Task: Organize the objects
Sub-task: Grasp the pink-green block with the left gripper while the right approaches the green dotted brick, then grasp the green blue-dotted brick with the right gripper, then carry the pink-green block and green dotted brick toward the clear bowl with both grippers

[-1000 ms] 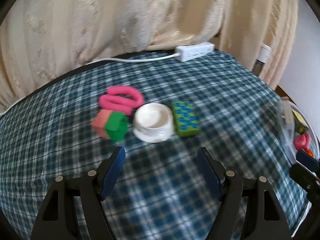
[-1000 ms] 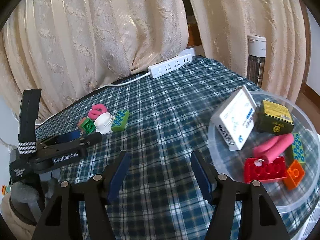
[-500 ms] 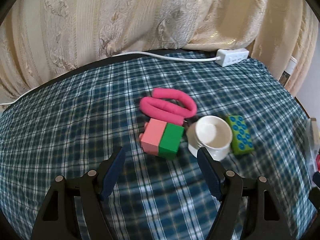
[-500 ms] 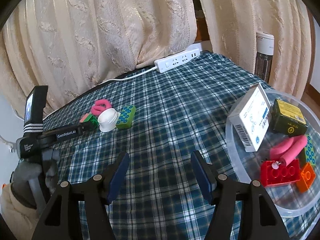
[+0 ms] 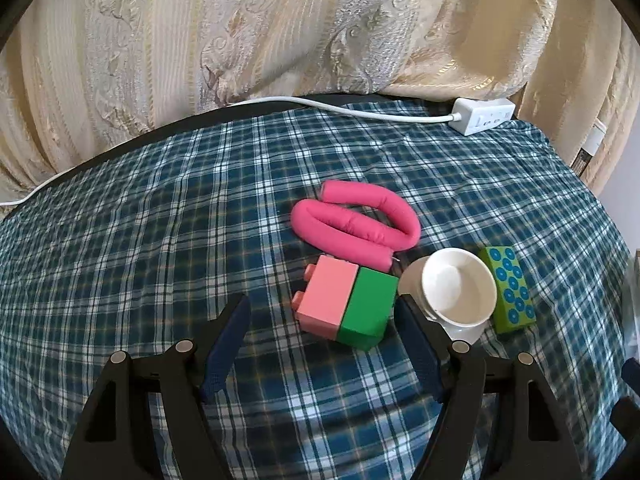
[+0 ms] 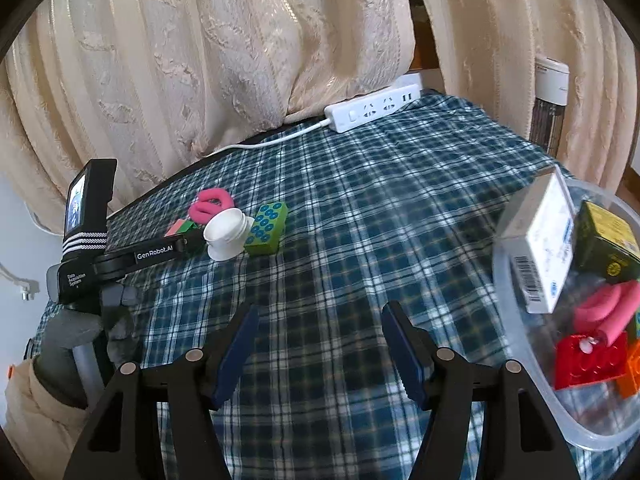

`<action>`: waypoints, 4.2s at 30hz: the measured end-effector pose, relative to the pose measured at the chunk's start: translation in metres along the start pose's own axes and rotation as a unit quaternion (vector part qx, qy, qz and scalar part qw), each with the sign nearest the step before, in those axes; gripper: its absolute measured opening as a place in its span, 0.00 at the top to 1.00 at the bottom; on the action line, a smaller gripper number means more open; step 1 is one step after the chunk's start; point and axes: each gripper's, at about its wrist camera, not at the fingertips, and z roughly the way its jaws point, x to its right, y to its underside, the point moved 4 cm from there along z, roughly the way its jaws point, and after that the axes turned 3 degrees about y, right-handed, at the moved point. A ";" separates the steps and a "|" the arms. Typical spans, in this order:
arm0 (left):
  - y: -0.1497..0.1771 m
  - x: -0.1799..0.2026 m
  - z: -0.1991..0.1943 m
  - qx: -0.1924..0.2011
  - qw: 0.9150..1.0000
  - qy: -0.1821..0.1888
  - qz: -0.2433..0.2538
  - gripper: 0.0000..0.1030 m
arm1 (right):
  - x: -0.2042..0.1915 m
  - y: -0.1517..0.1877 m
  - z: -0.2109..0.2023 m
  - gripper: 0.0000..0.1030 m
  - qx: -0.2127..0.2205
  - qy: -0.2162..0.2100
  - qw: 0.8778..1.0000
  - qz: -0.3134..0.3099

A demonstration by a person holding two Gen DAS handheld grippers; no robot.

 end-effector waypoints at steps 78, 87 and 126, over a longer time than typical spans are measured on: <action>0.006 0.017 -0.025 0.008 1.000 0.015 0.015 0.55 | -0.040 -0.023 0.069 0.70 -0.022 0.045 0.997 -0.053; 0.009 0.032 -0.034 0.015 0.999 0.027 0.034 0.55 | -0.039 -0.004 0.037 0.70 -0.012 0.031 0.999 -0.040; 0.009 0.048 -0.062 0.040 0.997 0.048 0.050 0.55 | -0.036 0.020 0.036 0.62 -0.042 0.040 0.997 -0.046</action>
